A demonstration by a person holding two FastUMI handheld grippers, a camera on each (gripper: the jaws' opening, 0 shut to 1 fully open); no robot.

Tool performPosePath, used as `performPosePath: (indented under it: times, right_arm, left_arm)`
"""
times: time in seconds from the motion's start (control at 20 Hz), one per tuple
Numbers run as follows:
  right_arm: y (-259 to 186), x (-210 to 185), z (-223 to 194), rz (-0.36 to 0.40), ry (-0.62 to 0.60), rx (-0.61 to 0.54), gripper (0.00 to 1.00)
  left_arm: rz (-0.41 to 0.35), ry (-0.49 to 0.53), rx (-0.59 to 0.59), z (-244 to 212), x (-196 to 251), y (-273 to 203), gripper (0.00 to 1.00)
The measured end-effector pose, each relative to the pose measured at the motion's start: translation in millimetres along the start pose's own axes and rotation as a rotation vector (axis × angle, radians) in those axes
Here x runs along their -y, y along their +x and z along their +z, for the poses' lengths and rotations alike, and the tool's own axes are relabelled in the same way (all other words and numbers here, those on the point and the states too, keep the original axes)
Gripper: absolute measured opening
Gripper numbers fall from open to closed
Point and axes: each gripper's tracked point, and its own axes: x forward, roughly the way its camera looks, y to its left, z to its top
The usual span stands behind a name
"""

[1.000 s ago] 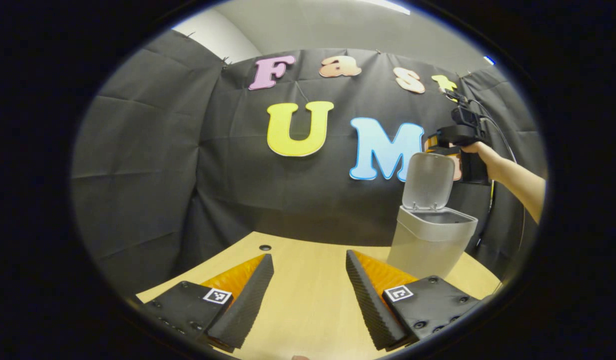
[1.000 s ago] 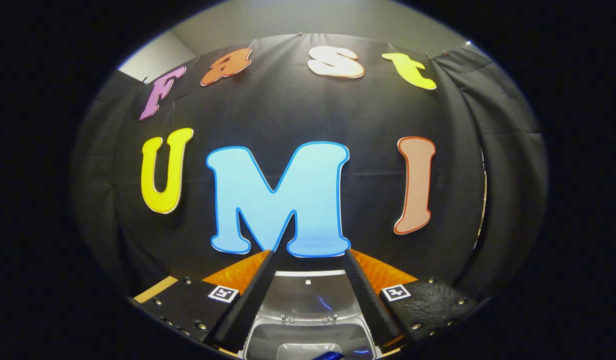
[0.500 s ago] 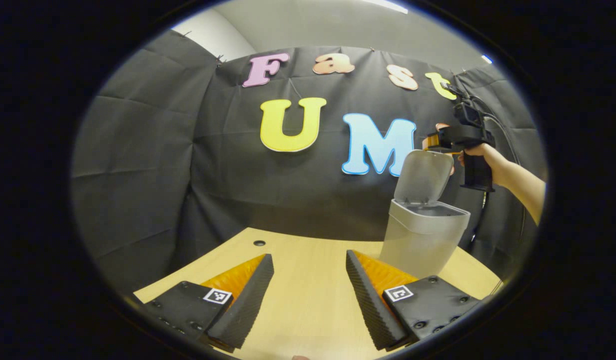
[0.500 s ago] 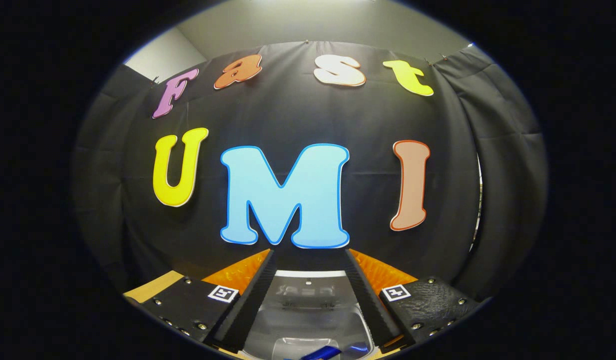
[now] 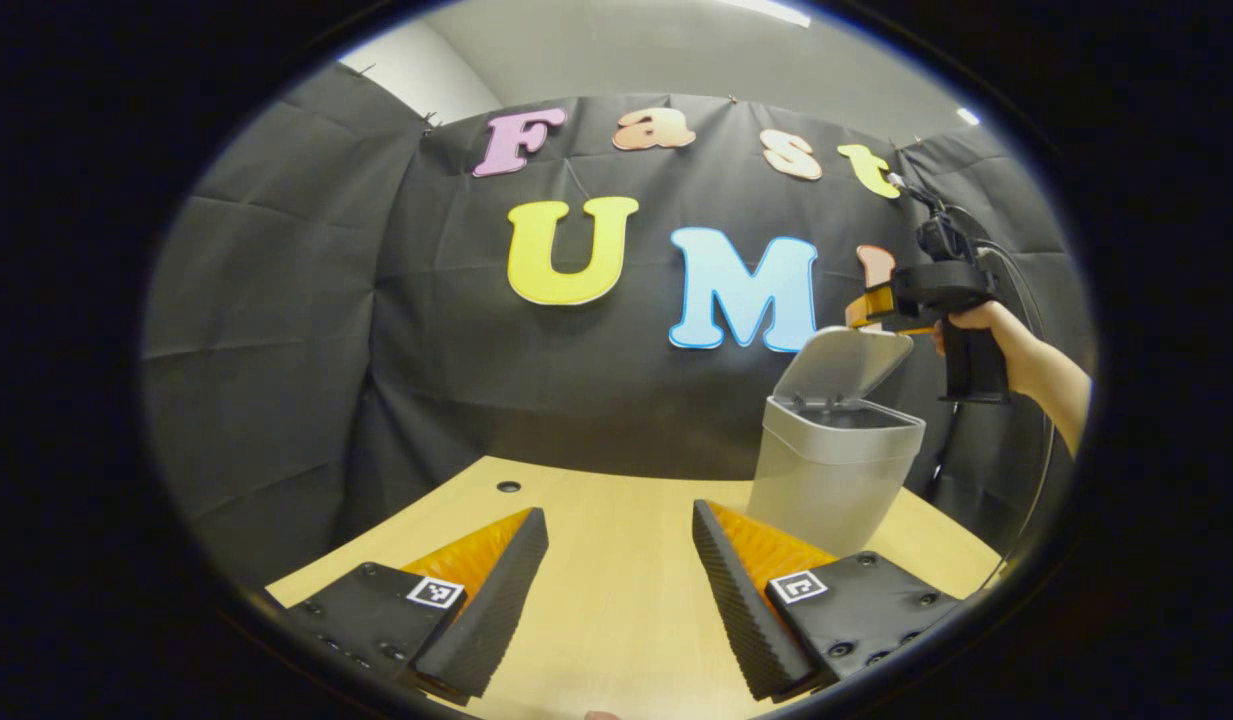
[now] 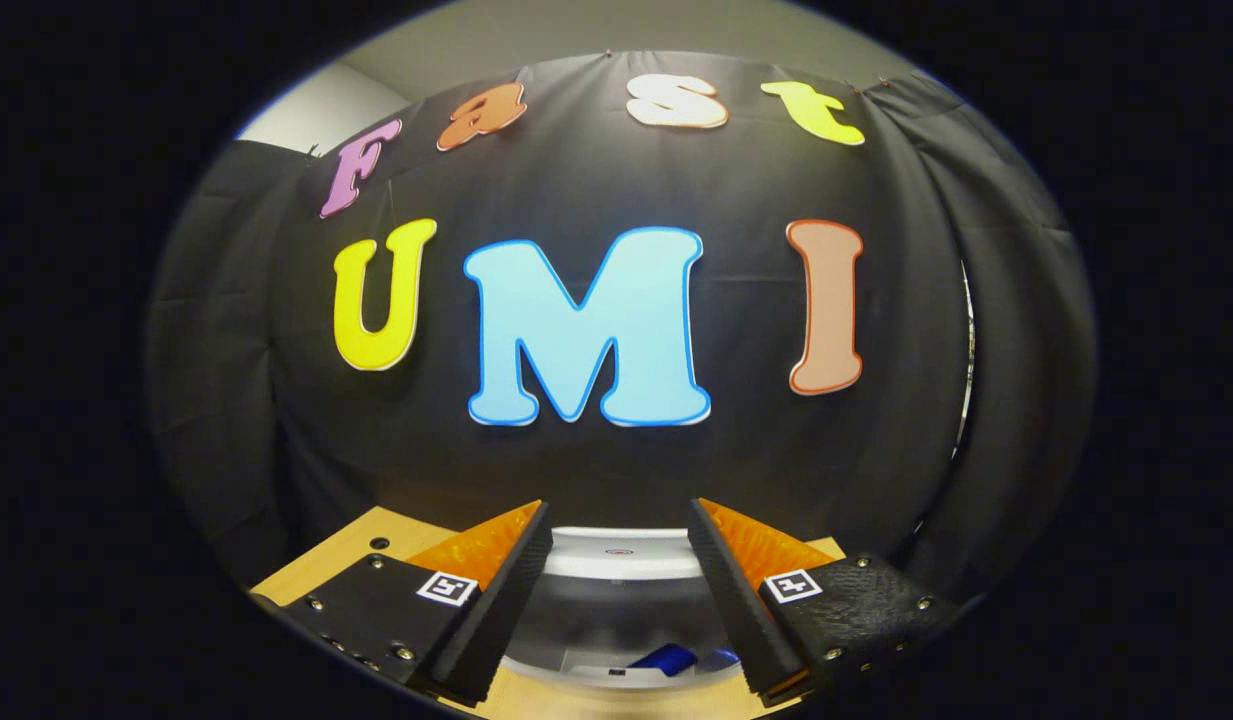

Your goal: Press the lid of the desktop garbage bin to open it, pick up the crumpled paper on the desktop and throw it into the bin, then pick up the pop can on the desktop and drop it into the bin, and finally close the garbage bin lid.

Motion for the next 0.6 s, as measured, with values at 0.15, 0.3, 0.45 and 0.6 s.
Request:
performPosePath:
  times: [0.15, 0.3, 0.45, 0.6]
  right_arm:
    - [5, 1, -29, 0.001, 0.007, -0.044, 0.89]
    - [9, 2, -50, -0.008, 0.015, -0.055, 0.89]
    - [12, 2, -53, -0.015, 0.017, -0.027, 0.89]
    - [16, 1, -60, -0.012, -0.001, -0.018, 0.89]
  left_arm:
    - [0.004, 0.002, -0.003, 0, -2, -3, 0.96]
    - [0.010, 0.008, -0.010, -1, -5, -3, 0.95]
    - [0.017, 0.010, -0.012, -1, -8, -2, 0.95]
    - [0.015, 0.012, -0.013, -1, -6, -1, 0.95]
